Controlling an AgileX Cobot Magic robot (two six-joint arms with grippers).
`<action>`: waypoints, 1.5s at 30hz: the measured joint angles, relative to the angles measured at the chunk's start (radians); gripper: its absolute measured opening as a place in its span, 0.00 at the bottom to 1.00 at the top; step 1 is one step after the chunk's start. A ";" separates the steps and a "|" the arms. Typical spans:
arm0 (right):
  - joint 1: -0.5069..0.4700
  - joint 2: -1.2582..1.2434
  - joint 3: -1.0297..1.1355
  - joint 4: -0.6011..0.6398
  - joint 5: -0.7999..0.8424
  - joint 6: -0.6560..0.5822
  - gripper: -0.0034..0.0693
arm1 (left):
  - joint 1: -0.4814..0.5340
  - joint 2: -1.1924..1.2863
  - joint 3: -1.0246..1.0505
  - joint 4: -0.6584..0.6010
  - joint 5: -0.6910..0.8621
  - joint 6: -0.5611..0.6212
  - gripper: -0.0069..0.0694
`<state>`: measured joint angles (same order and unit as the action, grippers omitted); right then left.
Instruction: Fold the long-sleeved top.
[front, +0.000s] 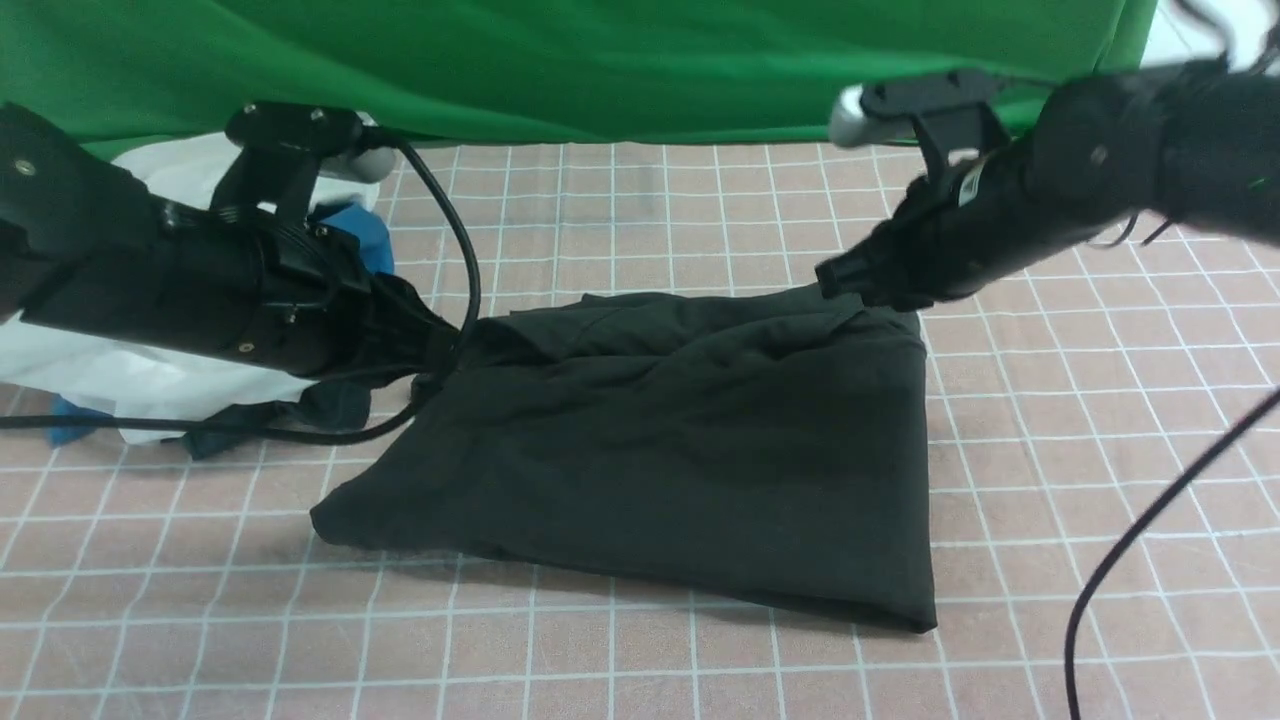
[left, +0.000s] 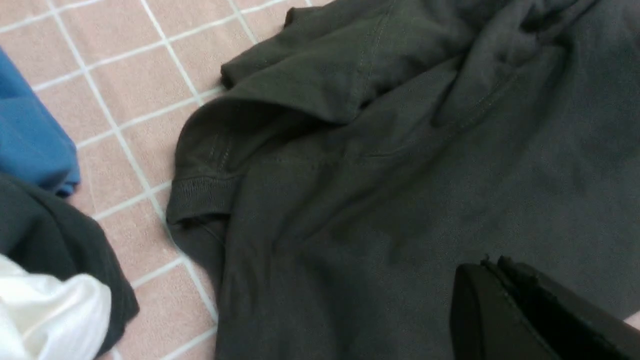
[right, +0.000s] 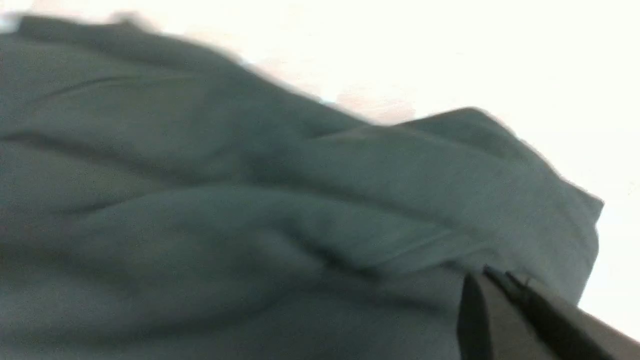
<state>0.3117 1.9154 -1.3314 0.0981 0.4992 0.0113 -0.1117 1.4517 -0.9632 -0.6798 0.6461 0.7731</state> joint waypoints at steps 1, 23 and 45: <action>-0.008 0.023 0.000 0.000 -0.013 0.001 0.09 | -0.004 -0.002 0.001 0.001 -0.002 0.008 0.11; -0.086 -0.503 0.024 0.000 0.388 -0.079 0.09 | -0.175 -0.845 0.361 0.041 -0.277 0.056 0.11; -0.086 -1.253 0.763 -0.001 0.100 0.126 0.11 | -0.175 -1.215 0.690 0.132 -0.415 0.043 0.11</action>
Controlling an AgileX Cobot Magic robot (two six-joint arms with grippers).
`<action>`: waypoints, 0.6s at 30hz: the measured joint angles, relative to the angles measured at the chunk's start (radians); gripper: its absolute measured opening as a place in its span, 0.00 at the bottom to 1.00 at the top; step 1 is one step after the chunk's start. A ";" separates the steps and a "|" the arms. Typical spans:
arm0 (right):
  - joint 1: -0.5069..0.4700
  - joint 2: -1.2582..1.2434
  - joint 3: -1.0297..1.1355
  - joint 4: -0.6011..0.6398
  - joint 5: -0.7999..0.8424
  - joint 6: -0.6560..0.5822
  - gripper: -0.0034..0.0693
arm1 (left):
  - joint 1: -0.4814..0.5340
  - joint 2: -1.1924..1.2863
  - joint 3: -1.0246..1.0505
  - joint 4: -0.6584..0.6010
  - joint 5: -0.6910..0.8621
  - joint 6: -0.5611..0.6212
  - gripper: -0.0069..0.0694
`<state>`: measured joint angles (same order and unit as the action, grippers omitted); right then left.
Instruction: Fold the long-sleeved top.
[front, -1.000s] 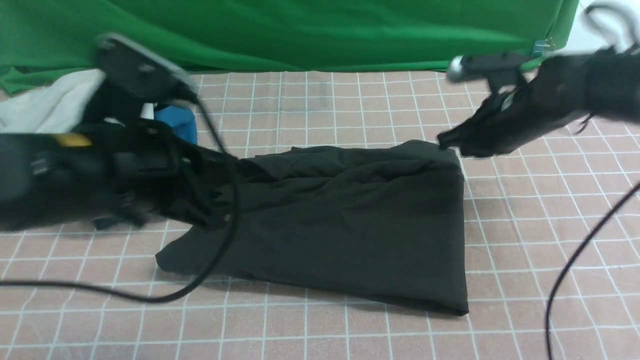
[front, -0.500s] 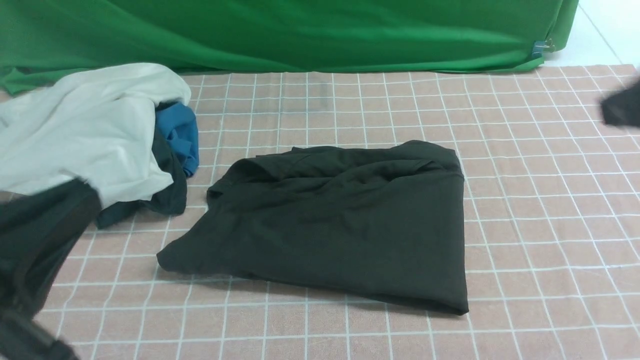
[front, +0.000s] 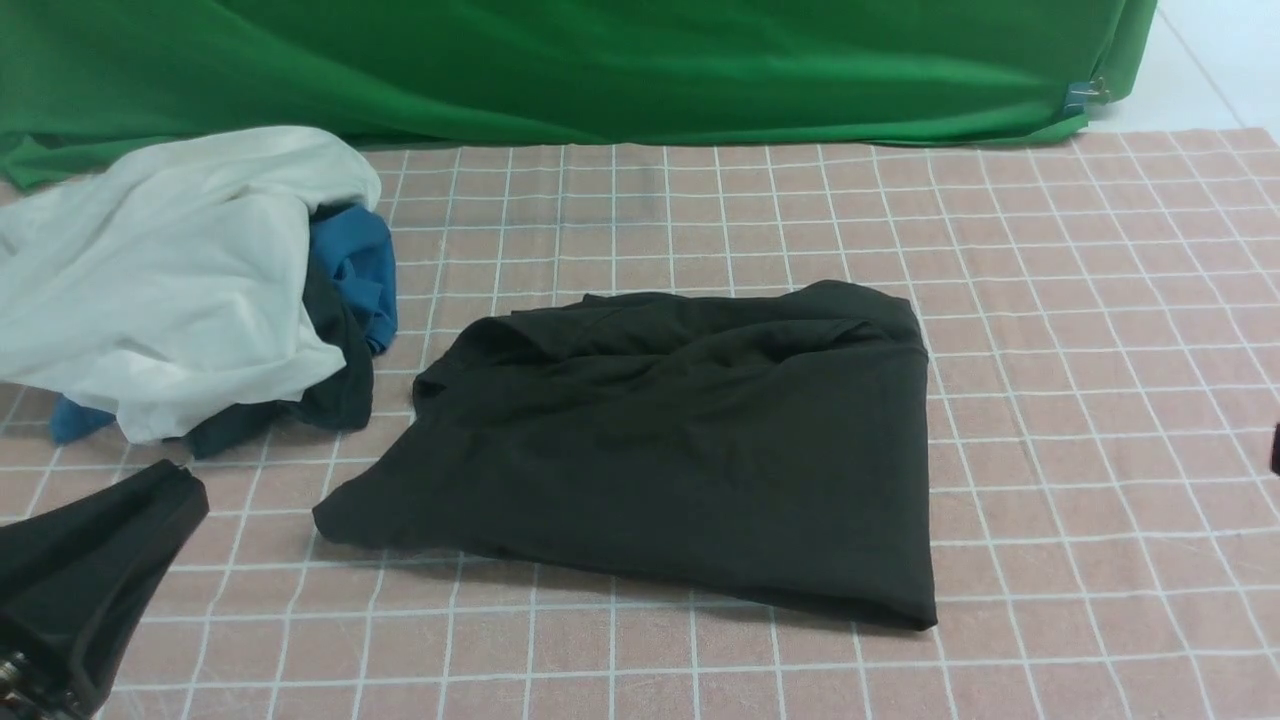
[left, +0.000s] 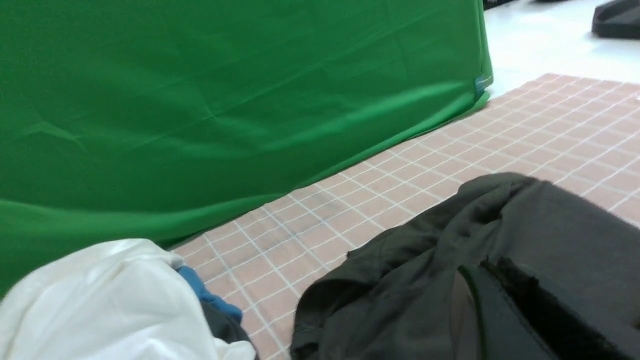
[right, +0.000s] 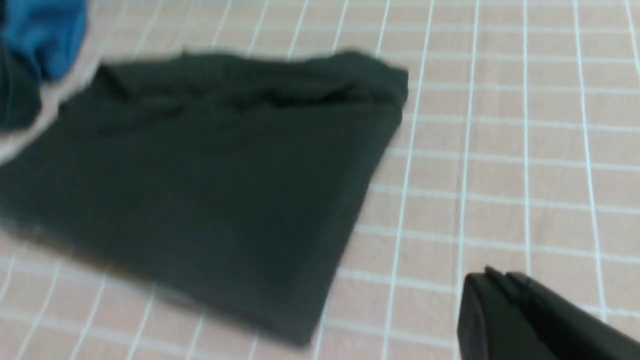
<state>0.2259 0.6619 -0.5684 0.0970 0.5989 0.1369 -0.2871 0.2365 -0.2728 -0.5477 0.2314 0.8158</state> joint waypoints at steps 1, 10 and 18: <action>0.000 0.000 0.018 0.000 -0.022 0.010 0.11 | 0.000 0.000 0.000 0.009 0.001 -0.002 0.11; 0.000 0.000 0.079 0.000 -0.059 0.028 0.18 | 0.000 0.000 0.000 0.034 0.004 -0.002 0.11; 0.000 -0.006 0.085 -0.034 -0.071 0.029 0.21 | 0.000 0.000 0.000 0.044 0.005 -0.002 0.11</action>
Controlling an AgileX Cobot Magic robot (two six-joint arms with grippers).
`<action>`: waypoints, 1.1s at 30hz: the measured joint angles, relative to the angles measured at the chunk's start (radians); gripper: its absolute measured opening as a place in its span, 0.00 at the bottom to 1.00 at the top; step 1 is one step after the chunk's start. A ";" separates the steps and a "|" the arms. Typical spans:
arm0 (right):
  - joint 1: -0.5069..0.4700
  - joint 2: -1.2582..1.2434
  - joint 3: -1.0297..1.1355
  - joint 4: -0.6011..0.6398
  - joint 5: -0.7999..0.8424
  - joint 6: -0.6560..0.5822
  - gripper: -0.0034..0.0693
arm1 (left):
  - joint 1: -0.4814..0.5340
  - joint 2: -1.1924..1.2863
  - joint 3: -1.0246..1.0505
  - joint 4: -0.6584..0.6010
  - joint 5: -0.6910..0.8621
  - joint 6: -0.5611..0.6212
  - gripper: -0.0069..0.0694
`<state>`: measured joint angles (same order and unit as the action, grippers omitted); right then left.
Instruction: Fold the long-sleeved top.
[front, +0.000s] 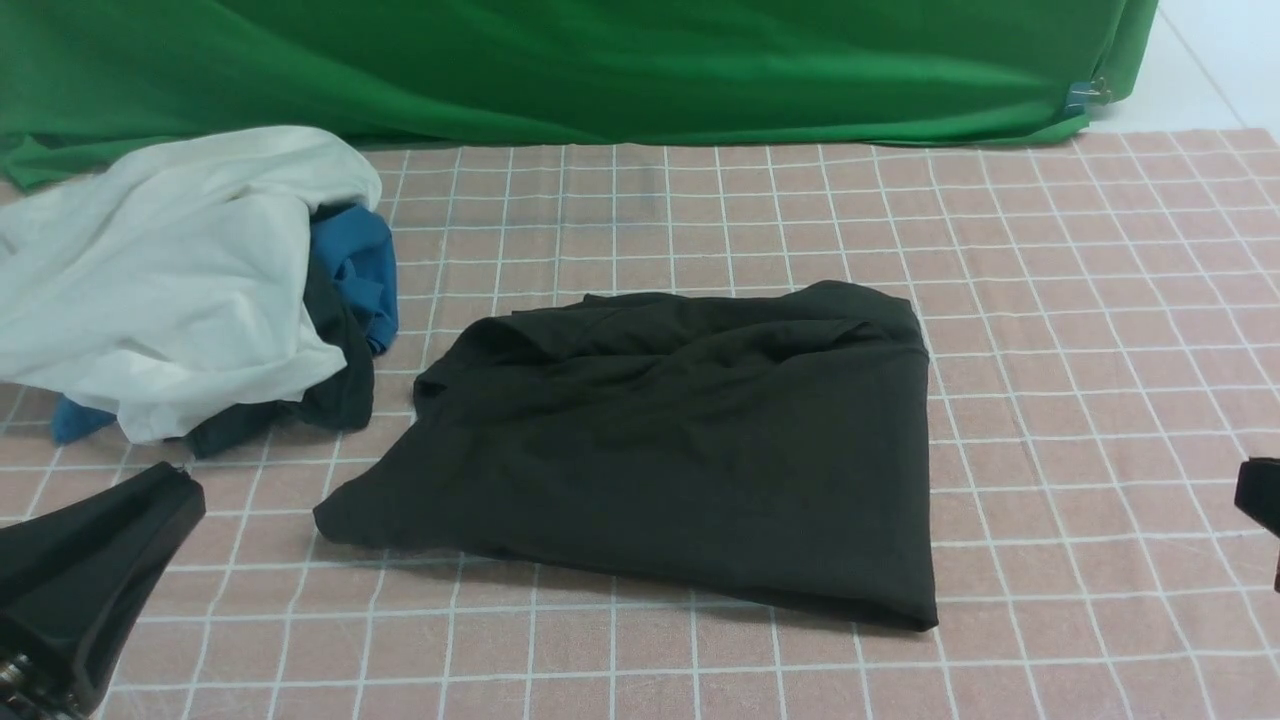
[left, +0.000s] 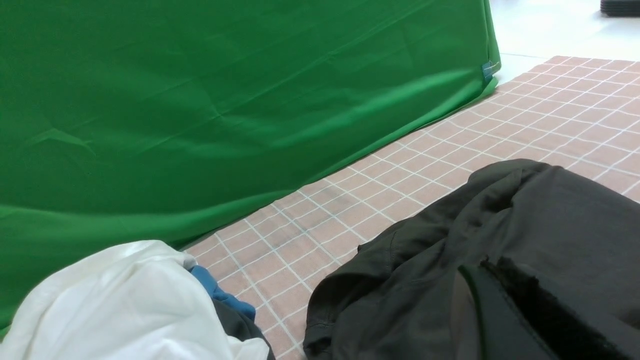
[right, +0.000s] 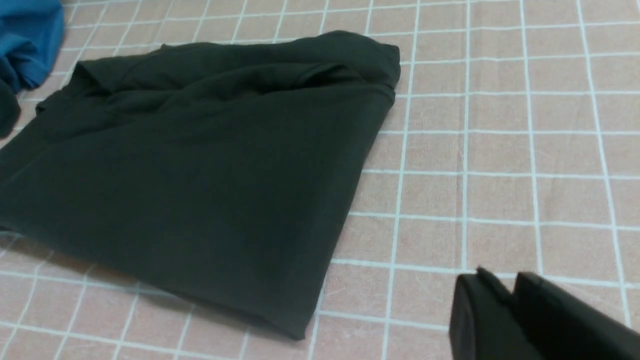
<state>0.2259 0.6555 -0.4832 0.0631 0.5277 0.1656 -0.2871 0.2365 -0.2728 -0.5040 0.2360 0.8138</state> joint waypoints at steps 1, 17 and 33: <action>-0.004 -0.017 0.005 -0.030 -0.002 0.000 0.21 | 0.000 0.000 0.000 0.006 0.000 0.000 0.11; -0.105 -0.545 0.486 -0.074 -0.444 -0.146 0.08 | 0.000 0.000 0.000 0.008 -0.001 0.000 0.11; -0.109 -0.654 0.489 -0.082 -0.282 -0.150 0.09 | 0.000 0.000 0.000 0.009 -0.001 -0.001 0.11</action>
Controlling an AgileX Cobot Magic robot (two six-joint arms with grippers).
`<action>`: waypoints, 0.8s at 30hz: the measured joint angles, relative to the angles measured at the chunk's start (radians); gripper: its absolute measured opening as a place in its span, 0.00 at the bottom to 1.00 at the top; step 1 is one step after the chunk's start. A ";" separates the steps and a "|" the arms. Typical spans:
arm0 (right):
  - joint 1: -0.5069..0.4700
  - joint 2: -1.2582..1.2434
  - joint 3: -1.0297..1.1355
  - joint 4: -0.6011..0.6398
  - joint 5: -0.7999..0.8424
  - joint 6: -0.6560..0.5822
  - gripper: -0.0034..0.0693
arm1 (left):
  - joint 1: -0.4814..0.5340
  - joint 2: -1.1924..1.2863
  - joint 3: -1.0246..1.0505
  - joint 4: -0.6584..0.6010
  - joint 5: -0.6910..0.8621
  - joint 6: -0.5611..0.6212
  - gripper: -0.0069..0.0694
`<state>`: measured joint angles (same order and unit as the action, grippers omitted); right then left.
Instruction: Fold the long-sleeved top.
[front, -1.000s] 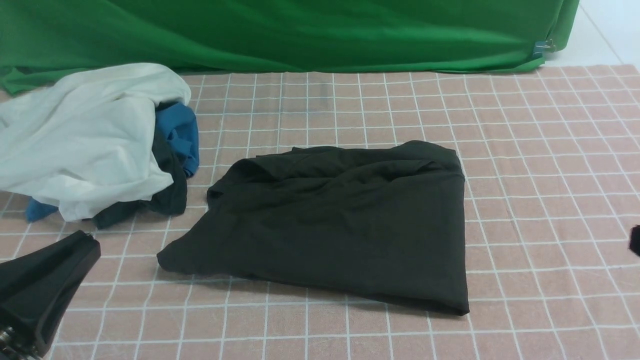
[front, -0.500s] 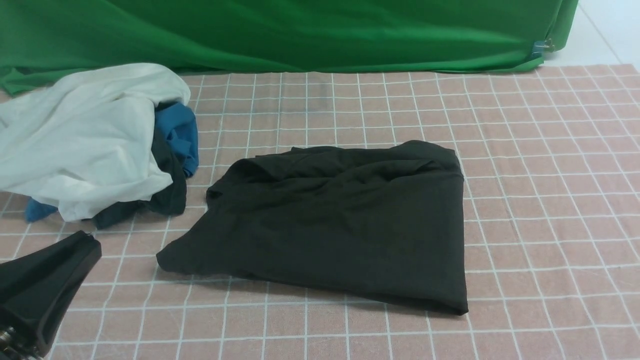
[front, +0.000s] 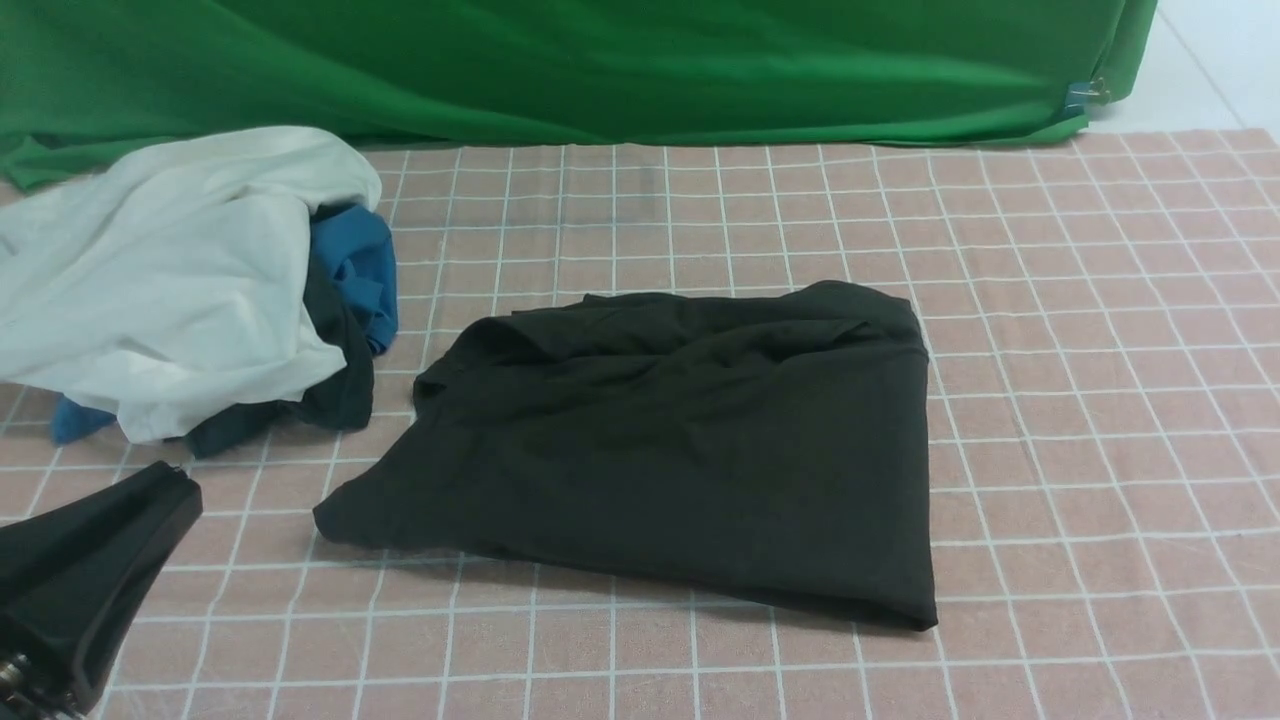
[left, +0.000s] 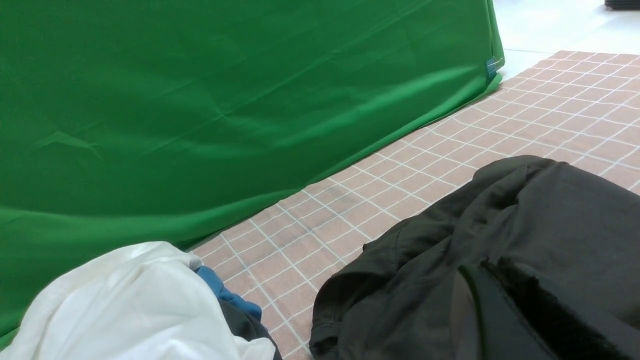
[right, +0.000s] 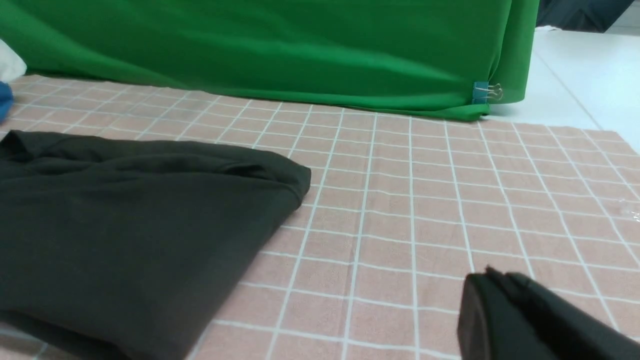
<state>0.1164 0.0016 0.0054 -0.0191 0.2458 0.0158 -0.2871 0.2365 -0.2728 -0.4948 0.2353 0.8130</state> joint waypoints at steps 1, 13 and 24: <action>0.000 -0.002 0.000 -0.001 0.000 0.001 0.09 | 0.000 0.000 0.000 0.000 0.000 0.000 0.11; 0.000 -0.002 0.000 -0.003 0.000 0.008 0.12 | 0.000 0.000 0.000 0.000 0.000 0.000 0.11; 0.000 -0.002 0.000 -0.003 0.000 0.011 0.17 | 0.000 0.000 0.000 0.000 0.000 0.000 0.11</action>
<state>0.1164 -0.0004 0.0054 -0.0224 0.2458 0.0272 -0.2871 0.2365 -0.2728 -0.4948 0.2353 0.8130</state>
